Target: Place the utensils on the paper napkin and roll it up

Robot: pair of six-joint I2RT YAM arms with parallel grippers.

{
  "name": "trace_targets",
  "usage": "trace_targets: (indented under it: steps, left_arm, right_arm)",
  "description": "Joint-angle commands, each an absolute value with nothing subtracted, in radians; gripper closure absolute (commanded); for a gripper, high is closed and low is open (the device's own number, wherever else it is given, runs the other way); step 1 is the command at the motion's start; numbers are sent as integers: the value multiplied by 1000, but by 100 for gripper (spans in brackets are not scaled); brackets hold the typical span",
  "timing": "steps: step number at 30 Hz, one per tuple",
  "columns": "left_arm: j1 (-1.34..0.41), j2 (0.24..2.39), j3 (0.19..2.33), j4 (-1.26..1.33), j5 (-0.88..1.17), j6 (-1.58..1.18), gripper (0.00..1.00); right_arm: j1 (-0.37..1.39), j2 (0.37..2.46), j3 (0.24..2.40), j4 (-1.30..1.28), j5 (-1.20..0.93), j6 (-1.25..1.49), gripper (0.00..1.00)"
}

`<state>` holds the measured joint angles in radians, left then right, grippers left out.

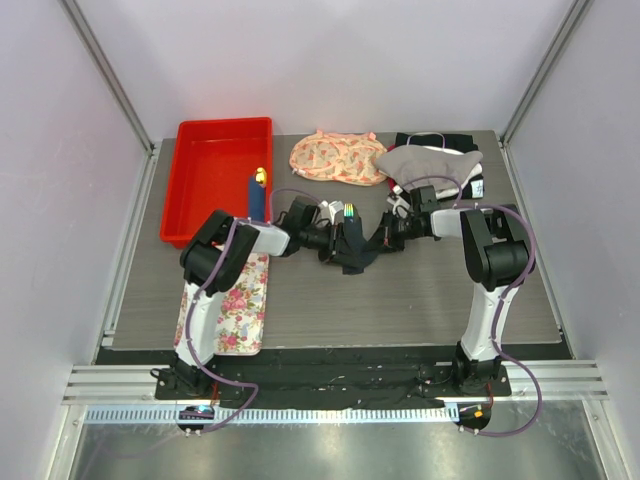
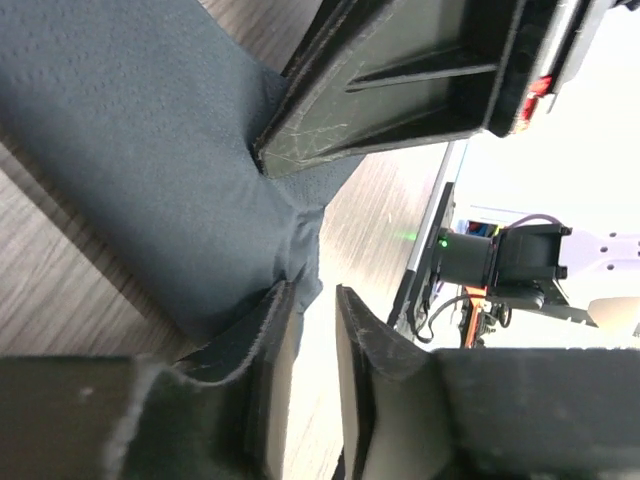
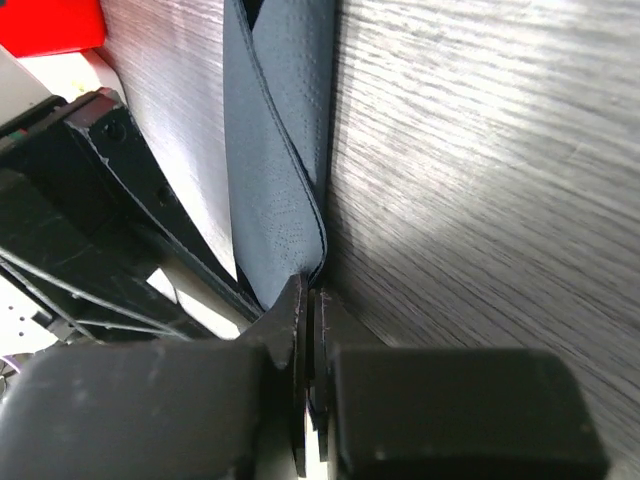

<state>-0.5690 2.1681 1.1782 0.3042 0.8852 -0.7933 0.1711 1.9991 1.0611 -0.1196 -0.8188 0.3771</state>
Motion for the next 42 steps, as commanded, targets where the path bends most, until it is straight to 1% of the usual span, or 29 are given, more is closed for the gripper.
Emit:
trace_targets:
  steps: [1,2,4,7,10,14,18,20,22,27,28,33,35,36,38,40,41,42]
  left_arm:
    - [-545,2120,1144,283,870,-764,69]
    - [-545,2106,1132,304,879,-779,65]
    - [-537,2067,1099,349,893,-833,61]
    - [-523,2031,1062,455,911,-912,60]
    - [-503,2014,1052,469,894,-934,61]
    - [-495,2013,1074,434,861,-930,66]
    - [-514,2048,1123,417,844,-930,71]
    - [-525,2066,1137,417,841,-930,76]
    - [-545,2097,1157,426,839,-931,77]
    - [-571,2180,1180,410,819,-925,80]
    - [-571,2204,1183,375,801,-905,84]
    - [-574,2250,1177,252,776,-807,92]
    - [-574,2252,1166,204,756,-766,98]
    - [-574,2253,1163,180,752,-756,99]
    - [-577,2250,1166,119,743,-707,100]
    - [-577,2249,1167,104,742,-689,100]
    - [-578,2249,1173,89,744,-675,100]
    - [-578,2249,1177,84,745,-672,100]
  right_arm:
    - [179,2020,1005,-149,-683,342,99]
    - [179,2020,999,-144,-670,348,99]
    - [178,2023,986,-144,-643,353,99]
    - [178,2029,980,-152,-623,364,99]
    - [175,2029,968,-159,-572,365,99]
    - [175,2036,962,-189,-473,357,99]
    - [176,2037,960,-201,-431,359,99]
    - [176,2037,963,-206,-417,359,99]
    - [176,2045,968,-216,-397,362,99]
    - [176,2051,969,-224,-396,367,99]
    - [175,2043,968,-225,-400,370,99]
    - [175,1996,954,-219,-455,361,99]
    - [173,1979,957,-222,-494,364,99]
    - [175,1961,965,-238,-505,354,96]
    - [161,1931,985,-241,-543,344,72]
    - [153,1915,1014,-241,-552,334,56]
    - [152,1905,1028,-242,-557,318,45]
    - [150,1905,1041,-242,-555,313,42]
